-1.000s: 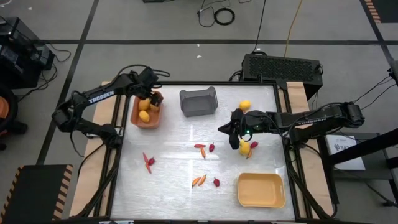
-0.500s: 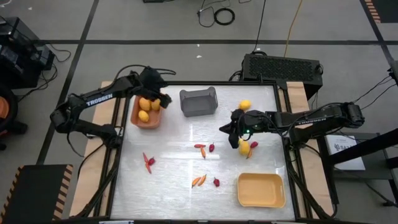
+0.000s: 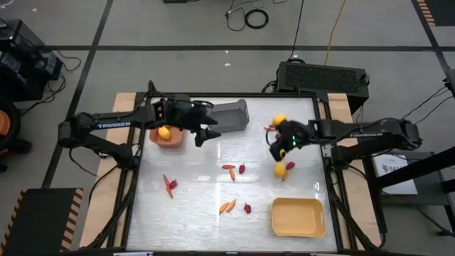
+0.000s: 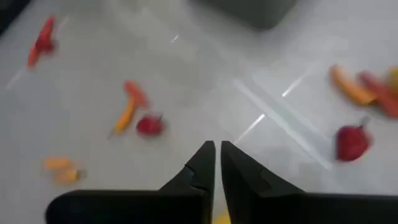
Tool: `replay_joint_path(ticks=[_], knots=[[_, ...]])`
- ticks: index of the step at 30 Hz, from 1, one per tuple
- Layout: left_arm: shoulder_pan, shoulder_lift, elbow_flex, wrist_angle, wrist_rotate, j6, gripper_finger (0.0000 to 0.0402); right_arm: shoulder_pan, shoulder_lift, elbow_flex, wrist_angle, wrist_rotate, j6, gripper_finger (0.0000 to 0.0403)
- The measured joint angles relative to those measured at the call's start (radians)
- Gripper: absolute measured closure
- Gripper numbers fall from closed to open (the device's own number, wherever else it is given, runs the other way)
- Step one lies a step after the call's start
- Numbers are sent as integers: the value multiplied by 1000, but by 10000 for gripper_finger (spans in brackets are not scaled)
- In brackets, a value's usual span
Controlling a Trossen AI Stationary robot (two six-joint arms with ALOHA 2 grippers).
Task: Sort produce into baskets
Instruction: Put the lemon into the orange bin
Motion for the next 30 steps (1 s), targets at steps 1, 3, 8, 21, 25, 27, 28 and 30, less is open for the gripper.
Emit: replay_joint_path(ticks=[1, 3, 8, 21, 25, 27, 28, 30], knots=[[-3, 0, 0, 2, 0, -15, 82, -40, 4, 9, -13, -3, -6, 371], [-8, 0, 0, -1, 0, -30, 82, -131, 14, 26, -72, -18, -52, 352], [-22, -8, 0, -5, -1, -50, 82, -365, 60, 59, -111, -89, -237, 293], [-56, -39, 0, -45, -17, -180, 82, -525, 423, 295, -353, -31, -1174, 117], [-57, -93, 0, -181, -125, -180, 82, -520, 499, 313, -369, 1, -1373, 90], [-57, -130, 0, -251, -194, -180, 82, -520, 523, 313, -349, 5, -1424, 86], [-57, -153, 0, -297, -223, -180, 82, -521, 532, 313, -333, 5, -1443, 85], [-57, -193, 0, -337, -278, -180, 82, -526, 545, 313, -295, 7, -1484, 85]])
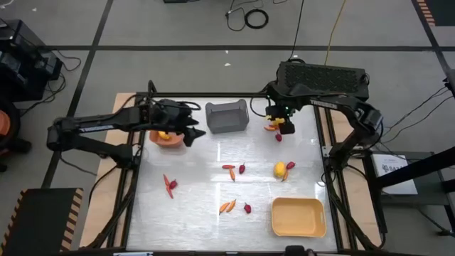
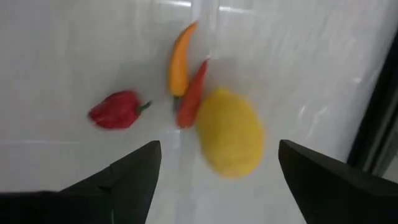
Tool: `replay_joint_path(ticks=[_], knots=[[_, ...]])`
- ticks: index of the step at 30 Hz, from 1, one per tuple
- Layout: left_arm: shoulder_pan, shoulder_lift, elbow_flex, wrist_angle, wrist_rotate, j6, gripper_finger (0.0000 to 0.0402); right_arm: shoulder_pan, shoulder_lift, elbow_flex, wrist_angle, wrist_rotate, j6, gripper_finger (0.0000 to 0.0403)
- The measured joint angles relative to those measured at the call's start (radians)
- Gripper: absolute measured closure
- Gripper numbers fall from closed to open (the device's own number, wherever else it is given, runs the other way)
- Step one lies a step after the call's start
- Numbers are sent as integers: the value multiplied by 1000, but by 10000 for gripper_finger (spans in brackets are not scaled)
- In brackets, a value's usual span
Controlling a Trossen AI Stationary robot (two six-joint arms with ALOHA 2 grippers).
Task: Sort produce into baskets
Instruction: Put the lemon into the orange bin
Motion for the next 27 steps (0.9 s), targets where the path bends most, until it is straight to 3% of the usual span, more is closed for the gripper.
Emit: replay_joint_path(ticks=[7, 21, 27], knots=[[0, -103, 0, -74, -132, -19, 82, -17, 50, 1, 19, 20, -67, 85], [0, -144, 0, -162, -164, 48, 82, -37, 132, -27, 84, 70, -57, 89], [0, -227, 0, -191, -241, 81, 82, -37, 136, -27, 102, 70, 3, 121]])
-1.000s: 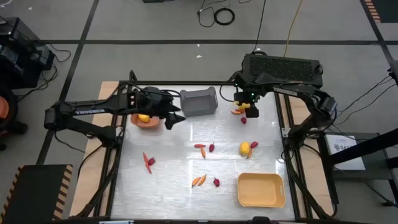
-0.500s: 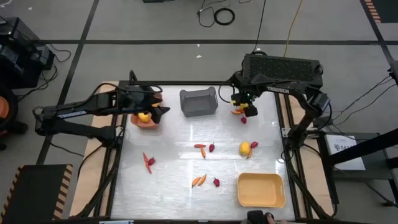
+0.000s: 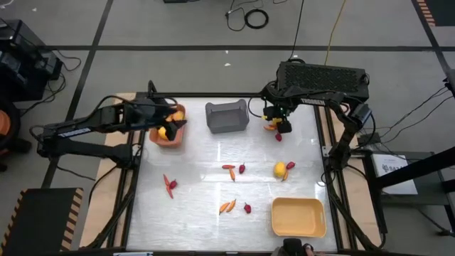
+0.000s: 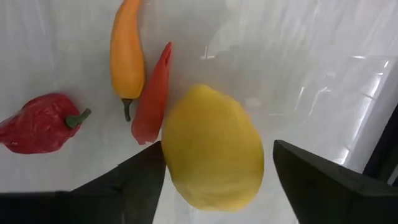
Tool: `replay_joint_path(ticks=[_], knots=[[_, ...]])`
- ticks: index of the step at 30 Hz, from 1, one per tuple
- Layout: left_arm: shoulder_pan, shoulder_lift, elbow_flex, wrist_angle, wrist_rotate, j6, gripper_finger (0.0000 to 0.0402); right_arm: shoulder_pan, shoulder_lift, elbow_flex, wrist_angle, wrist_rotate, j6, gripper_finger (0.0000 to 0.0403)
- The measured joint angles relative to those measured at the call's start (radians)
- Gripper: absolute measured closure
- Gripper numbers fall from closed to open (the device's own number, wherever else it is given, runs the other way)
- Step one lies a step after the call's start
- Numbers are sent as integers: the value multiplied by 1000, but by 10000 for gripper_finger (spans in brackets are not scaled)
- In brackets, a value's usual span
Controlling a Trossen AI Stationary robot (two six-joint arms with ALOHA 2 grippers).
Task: Sort produce into baskets
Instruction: Put the lemon into the orange bin
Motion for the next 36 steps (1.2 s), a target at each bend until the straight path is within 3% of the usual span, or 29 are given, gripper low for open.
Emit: replay_joint_path(ticks=[10, 17, 22, 28, 33, 36], knots=[[0, -137, 0, -106, -76, -27, 82, 0, 0, 15, -50, 0, 95, 212], [0, -239, 0, -103, -58, -35, 82, 24, 0, 165, -152, 29, 161, 206], [0, -271, -5, -175, -123, -53, 82, 75, 0, 304, -150, 27, 245, 203], [0, -318, -154, -124, -106, -84, 82, 175, -1, 401, -11, 14, 411, 202], [0, -354, -265, -110, -63, -130, 82, 278, 0, 410, 203, -105, 575, 202], [5, -377, -285, -182, -150, -204, 82, 349, 22, 411, 412, -142, 675, 202]])
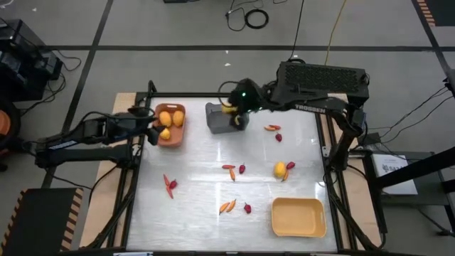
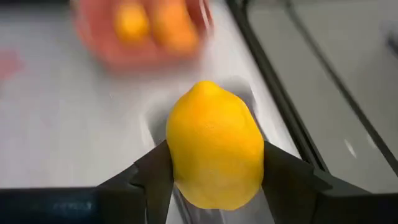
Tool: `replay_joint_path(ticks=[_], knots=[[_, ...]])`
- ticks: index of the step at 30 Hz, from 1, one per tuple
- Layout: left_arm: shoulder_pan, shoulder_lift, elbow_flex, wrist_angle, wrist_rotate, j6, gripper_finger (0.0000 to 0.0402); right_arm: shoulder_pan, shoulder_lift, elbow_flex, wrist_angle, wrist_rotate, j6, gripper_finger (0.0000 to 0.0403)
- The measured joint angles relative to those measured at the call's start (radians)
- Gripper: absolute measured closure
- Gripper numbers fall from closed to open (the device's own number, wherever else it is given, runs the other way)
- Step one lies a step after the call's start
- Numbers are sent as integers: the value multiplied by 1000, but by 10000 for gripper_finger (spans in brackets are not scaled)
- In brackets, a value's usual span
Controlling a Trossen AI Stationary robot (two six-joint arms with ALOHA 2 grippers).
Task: Sort produce into baskets
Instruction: Put the lemon into the orange bin
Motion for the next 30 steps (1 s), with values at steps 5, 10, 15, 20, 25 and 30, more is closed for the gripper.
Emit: replay_joint_path(ticks=[5, 10, 15, 20, 25, 30], knots=[[22, -45, -1, -76, -93, -49, 82, 104, 94, 0, 371, -13, 89, 202], [30, -105, 0, -72, -6, -24, 82, 158, 243, 33, 623, 2, 212, 202], [30, -150, 0, -74, 87, -22, 82, 174, 426, 226, 648, 45, 240, 202], [30, -172, 0, -77, 155, -23, 82, 180, 598, 459, 562, 90, 248, 201], [30, -173, 0, -78, 203, -31, 82, 175, 721, 636, 492, 88, 277, 192], [30, -173, 0, -78, 229, -33, 82, 176, 780, 703, 480, 90, 274, 171]])
